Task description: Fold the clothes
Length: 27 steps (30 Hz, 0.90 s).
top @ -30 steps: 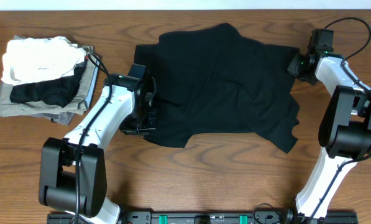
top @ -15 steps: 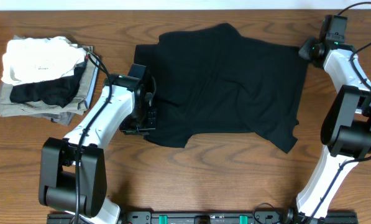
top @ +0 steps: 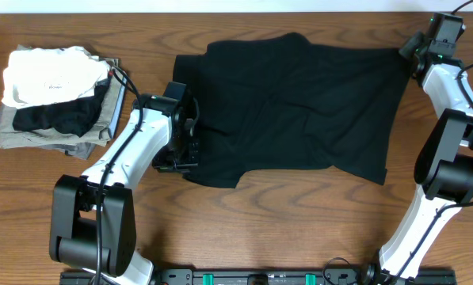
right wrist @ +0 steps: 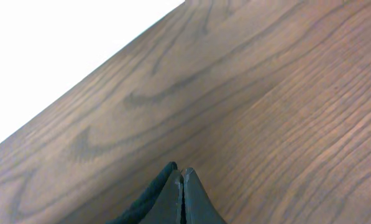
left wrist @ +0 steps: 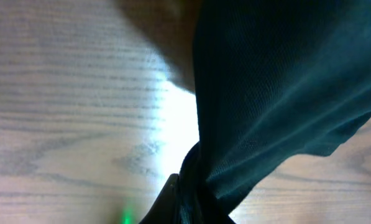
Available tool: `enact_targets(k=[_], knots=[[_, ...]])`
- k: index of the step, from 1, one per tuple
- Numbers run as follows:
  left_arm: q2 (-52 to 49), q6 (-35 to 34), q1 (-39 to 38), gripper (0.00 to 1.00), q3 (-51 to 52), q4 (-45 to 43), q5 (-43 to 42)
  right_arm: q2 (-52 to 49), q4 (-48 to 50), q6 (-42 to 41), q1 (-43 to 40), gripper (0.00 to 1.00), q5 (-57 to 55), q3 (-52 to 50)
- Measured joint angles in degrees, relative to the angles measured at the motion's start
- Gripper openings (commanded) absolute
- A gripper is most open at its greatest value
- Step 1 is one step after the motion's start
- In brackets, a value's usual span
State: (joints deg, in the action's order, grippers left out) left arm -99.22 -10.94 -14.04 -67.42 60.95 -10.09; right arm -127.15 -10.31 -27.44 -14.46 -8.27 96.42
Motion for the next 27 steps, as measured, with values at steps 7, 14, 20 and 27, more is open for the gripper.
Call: enact_targets(k=[7, 14, 20, 27], knots=[[0.0, 0.0, 0.0, 0.07, 0.0, 1.64, 0.0, 0.0, 0.76, -0.37, -2.21, 0.01, -2.27, 0.13], [0.0, 0.02, 0.0, 0.12, 0.0, 1.62, 0.0, 0.0, -3.37, 0.96, -6.23, 0.34, -3.5, 2.34], [0.0, -0.63, 0.0, 0.3, 0.0, 1.29, 0.04, 0.0, -14.29, 5.03, -7.28, 0.64, -4.07, 10.01], [0.37, -0.85, 0.0, 0.36, -0.2, 1.16, 0.22, 0.09, -37.68, 5.42, -6.91, 0.51, 2.29, 23.43]])
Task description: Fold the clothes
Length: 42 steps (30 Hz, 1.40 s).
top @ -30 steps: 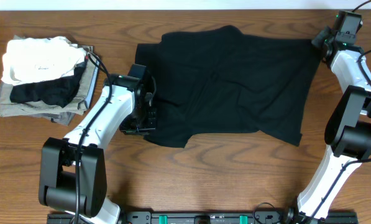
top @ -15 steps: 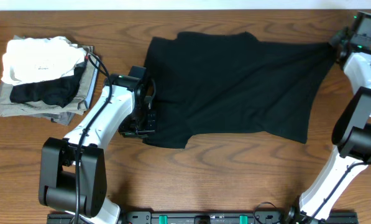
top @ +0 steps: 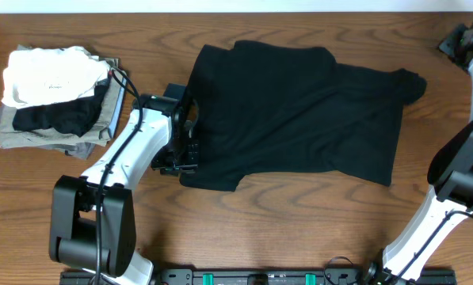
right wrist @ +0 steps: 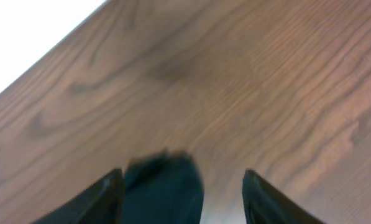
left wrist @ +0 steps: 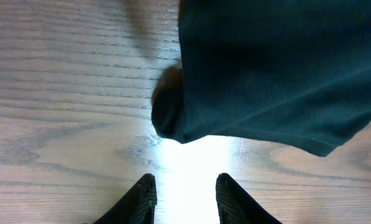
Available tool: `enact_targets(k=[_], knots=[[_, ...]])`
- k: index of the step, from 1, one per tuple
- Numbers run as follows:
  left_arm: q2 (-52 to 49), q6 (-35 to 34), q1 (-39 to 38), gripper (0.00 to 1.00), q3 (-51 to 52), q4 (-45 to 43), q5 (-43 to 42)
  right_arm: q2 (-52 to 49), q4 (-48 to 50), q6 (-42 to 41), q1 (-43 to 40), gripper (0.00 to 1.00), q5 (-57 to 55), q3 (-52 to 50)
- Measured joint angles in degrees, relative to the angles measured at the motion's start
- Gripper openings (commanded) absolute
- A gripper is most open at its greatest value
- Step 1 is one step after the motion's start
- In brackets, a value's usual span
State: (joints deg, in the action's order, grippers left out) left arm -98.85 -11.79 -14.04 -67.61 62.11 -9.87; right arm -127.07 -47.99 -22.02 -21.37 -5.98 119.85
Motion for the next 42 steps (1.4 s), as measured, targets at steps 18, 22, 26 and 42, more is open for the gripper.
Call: enact_targets(k=[18, 22, 26, 42], knots=[[10.88, 0.07, 0.0, 0.62, -3.04, -4.68, -0.02, 16.81, -46.38, -0.48, 7.13, 0.34, 8.98, 9.44], [10.88, 0.02, 0.0, 0.64, -3.04, -5.49, -0.04, 18.32, -49.03, -2.64, 10.69, 0.32, 6.19, 8.07], [10.88, 0.0, 0.0, 0.65, -3.04, -5.49, -0.04, 19.52, -49.05, -6.95, 14.05, 0.33, 1.88, -0.55], [10.88, 0.0, 0.0, 0.65, -3.04, -5.6, -0.07, 32.54, -24.28, -12.92, 15.02, 0.53, 1.11, -49.77]])
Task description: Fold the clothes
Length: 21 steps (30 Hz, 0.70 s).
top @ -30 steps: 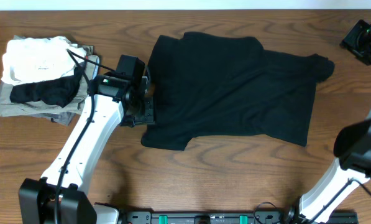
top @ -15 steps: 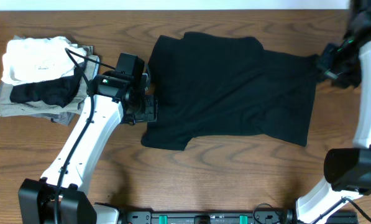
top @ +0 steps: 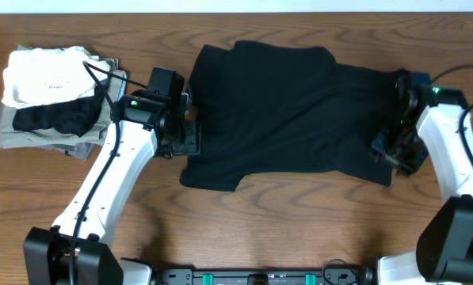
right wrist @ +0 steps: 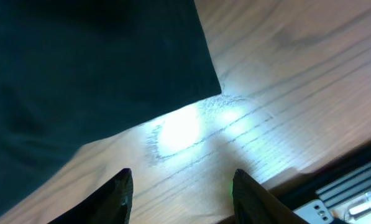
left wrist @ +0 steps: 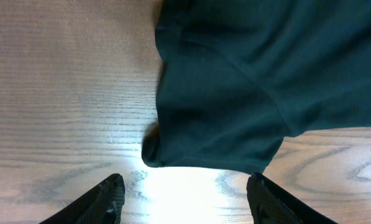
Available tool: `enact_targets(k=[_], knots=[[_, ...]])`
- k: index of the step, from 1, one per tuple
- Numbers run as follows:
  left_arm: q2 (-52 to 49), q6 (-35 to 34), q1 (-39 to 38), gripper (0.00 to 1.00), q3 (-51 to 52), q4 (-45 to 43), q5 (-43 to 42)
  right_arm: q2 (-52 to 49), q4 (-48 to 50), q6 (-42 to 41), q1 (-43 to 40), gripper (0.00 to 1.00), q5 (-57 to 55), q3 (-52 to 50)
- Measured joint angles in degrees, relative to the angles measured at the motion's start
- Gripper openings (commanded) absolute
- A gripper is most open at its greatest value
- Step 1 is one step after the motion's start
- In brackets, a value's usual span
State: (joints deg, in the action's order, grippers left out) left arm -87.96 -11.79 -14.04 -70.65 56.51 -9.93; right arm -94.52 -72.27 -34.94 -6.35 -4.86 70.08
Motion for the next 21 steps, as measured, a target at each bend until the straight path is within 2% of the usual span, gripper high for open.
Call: enact_targets(k=[4, 6, 9, 15, 21], knots=[[0.0, 0.0, 0.0, 0.65, 0.0, 0.13, 0.02, 0.0, 5.09, 1.51, -2.97, 0.62, 1.2, -6.88], [0.0, 0.0, 0.0, 0.65, 0.0, 0.09, 0.02, 0.0, 8.24, 2.45, -5.09, 0.73, 1.75, -9.64], [0.0, 0.0, 0.0, 0.65, 0.0, 0.09, 0.04, 0.0, 11.93, 3.3, -8.13, 0.78, 2.16, -12.74], [0.0, 0.0, 0.0, 0.65, 0.0, 0.11, 0.02, 0.0, 20.28, 6.88, -11.72, 0.75, 5.11, -18.21], [0.0, 0.0, 0.0, 0.65, 0.0, 0.11, 0.04, 0.0, 25.92, 9.55, -11.74, 0.62, 7.82, -22.23]])
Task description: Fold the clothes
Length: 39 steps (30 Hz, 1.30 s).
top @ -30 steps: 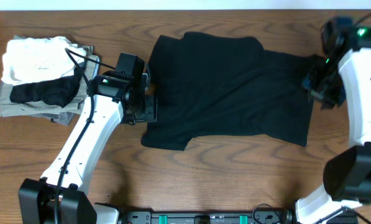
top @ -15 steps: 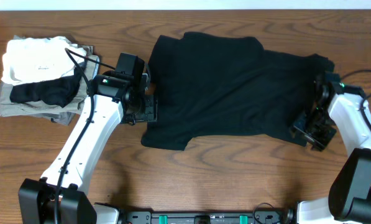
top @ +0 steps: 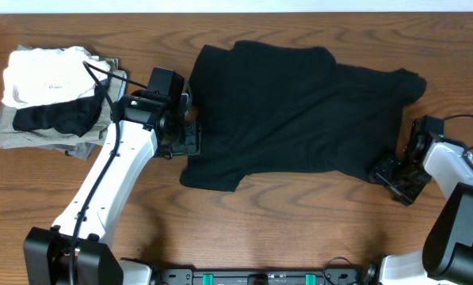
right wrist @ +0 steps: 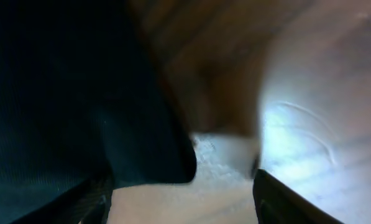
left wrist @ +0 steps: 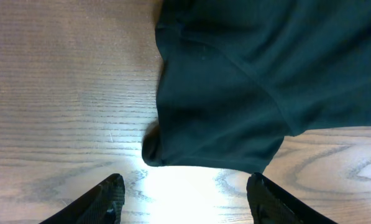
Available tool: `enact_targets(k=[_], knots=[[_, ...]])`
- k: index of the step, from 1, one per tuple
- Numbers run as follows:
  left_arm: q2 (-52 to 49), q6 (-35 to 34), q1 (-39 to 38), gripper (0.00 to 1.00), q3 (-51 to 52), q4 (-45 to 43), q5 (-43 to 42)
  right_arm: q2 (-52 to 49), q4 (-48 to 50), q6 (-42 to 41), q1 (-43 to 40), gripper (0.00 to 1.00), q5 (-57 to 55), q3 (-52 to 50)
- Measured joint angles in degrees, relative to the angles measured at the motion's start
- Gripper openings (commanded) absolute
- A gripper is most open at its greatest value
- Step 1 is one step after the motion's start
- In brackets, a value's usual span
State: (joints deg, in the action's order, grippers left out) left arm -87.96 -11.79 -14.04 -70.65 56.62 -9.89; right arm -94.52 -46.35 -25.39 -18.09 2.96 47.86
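Note:
A black shirt (top: 299, 103) lies spread flat across the middle of the wooden table (top: 299, 229). My left gripper (top: 185, 136) stands open at the shirt's left edge; in the left wrist view the black sleeve (left wrist: 235, 93) lies just ahead of the open left gripper (left wrist: 185, 205), untouched. My right gripper (top: 388, 169) is low at the shirt's lower right corner. The right wrist view shows that corner (right wrist: 110, 93) close in front of the open right gripper (right wrist: 185, 205), with nothing between the fingers.
A stack of folded clothes (top: 54, 95), white and black on grey, sits at the far left of the table. The table's back edge runs just behind the shirt. Bare wood shows in front of the shirt.
My right gripper has moved from the shirt's right edge down to its lower right corner and sits closer to the table. The left gripper and the shirt have not moved.
Both grippers were shut on the shirt, the left on its left side, the right on its far right corner. Then both were open and the shirt lay flat, shifted right. Later the left stood at the left sleeve and the right at the right edge, now the lower right corner.

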Motion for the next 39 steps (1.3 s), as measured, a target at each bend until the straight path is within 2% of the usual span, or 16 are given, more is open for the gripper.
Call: enact_targets(k=[5, 10, 14, 17, 19, 25, 29, 39], knots=[[-0.02, 0.0, 0.0, 0.65, 0.0, -0.02, 0.0, 0.13, 1.51, 0.57, -0.02, 0.49, 0.09, -0.13], [0.0, 0.0, 0.0, 0.65, 0.0, -0.02, 0.0, 0.2, 2.19, 0.55, -0.02, 0.49, 0.09, -0.11], [-0.02, 0.0, 0.0, 0.65, 0.0, -0.02, 0.0, 0.2, 1.75, 1.03, -0.39, 0.22, 0.11, 0.04], [0.0, 0.0, 0.0, 0.65, 0.0, -0.04, 0.0, 0.2, 1.66, 1.03, -0.98, 0.12, 0.17, 0.09], [-0.02, 0.0, 0.0, 0.65, 0.0, -0.07, 0.0, 0.2, 1.64, 1.27, -1.44, 0.01, 0.31, 0.09], [-0.02, 0.02, 0.0, 0.65, 0.0, -0.07, 0.0, 0.2, 0.22, 0.37, -3.45, 0.01, -0.37, 0.28], [0.0, 0.0, 0.0, 0.65, 0.0, -0.04, -0.02, 0.2, -4.2, -0.81, -5.25, 0.01, -2.56, 1.53], [-0.02, 0.0, 0.0, 0.65, 0.0, -0.04, -0.02, 0.2, -17.49, -5.38, -9.86, 0.01, -8.72, 13.6]])
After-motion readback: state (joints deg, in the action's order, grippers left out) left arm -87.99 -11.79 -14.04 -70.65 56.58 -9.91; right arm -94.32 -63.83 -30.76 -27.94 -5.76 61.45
